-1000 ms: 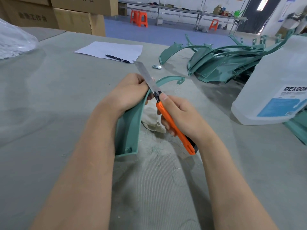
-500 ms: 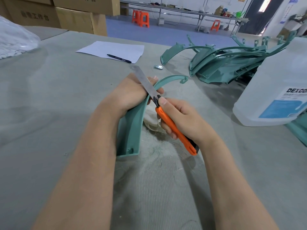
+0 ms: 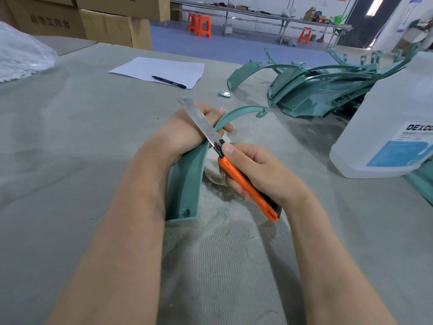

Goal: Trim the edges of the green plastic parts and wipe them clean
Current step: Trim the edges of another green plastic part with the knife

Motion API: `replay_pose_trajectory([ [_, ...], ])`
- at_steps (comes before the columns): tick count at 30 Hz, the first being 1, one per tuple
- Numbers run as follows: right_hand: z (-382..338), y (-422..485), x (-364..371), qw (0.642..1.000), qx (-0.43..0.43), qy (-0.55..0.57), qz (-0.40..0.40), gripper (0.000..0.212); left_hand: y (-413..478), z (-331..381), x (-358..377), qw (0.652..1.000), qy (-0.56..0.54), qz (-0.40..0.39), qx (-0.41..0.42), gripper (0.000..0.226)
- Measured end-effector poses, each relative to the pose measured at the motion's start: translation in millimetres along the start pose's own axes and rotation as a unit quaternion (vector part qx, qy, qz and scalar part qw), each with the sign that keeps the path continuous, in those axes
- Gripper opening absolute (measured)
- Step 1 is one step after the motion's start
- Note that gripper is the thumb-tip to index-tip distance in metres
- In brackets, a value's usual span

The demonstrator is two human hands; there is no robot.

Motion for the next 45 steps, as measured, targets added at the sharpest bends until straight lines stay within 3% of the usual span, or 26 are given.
replay_pose_trajectory([
  [6, 1, -2, 2, 0.999, 0.013, 0.026, -0.014, 0.042, 2, -4, 3, 1.0, -0.004, -0.007, -0.012, 0.04],
  [11, 7, -5, 26, 0.994, 0.05, 0.012, -0.098, 0.037, 6, -9, -8, 0.997, -0.054, 0.025, -0.039, 0.042],
  [16, 6, -12, 28, 0.989, 0.077, -0.002, -0.127, 0.032, 7, -11, -9, 0.999, -0.017, 0.016, -0.032, 0.042],
  [18, 0, -13, 21, 0.992, 0.065, 0.012, -0.112, 0.032, 8, -11, -9, 0.999, -0.031, 0.017, -0.034, 0.042],
  [22, -6, -12, -20, 0.999, 0.032, 0.004, 0.032, 0.045, 7, -19, -11, 0.998, 0.013, 0.037, -0.049, 0.038],
  [24, -3, -13, -26, 0.998, 0.036, -0.019, 0.058, 0.045, 6, -19, -8, 0.998, 0.02, 0.041, -0.043, 0.038],
  [28, 3, -10, -24, 0.996, 0.047, -0.053, 0.052, 0.049, 4, -13, -10, 0.998, 0.022, 0.059, -0.024, 0.022],
  [34, 10, -10, -19, 0.998, 0.057, -0.032, 0.023, 0.047, 8, -10, -6, 0.999, 0.011, 0.04, -0.007, 0.057],
  [40, 14, -8, -14, 0.998, 0.067, -0.01, 0.013, 0.042, 12, -13, -4, 0.998, 0.012, 0.054, -0.041, 0.063],
  [45, 15, -7, 8, 0.995, 0.073, 0.023, -0.062, 0.038, 6, -7, -4, 0.999, -0.049, 0.013, -0.015, 0.042],
])
Point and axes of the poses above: each hand's wrist, its own y-axis towards the middle knuckle, its own x-axis out of the palm, z = x × y, the point moved 10 cm from there along y, towards the middle knuckle, and after that the axes turned 10 degrees about y, right-handed, at the moved point
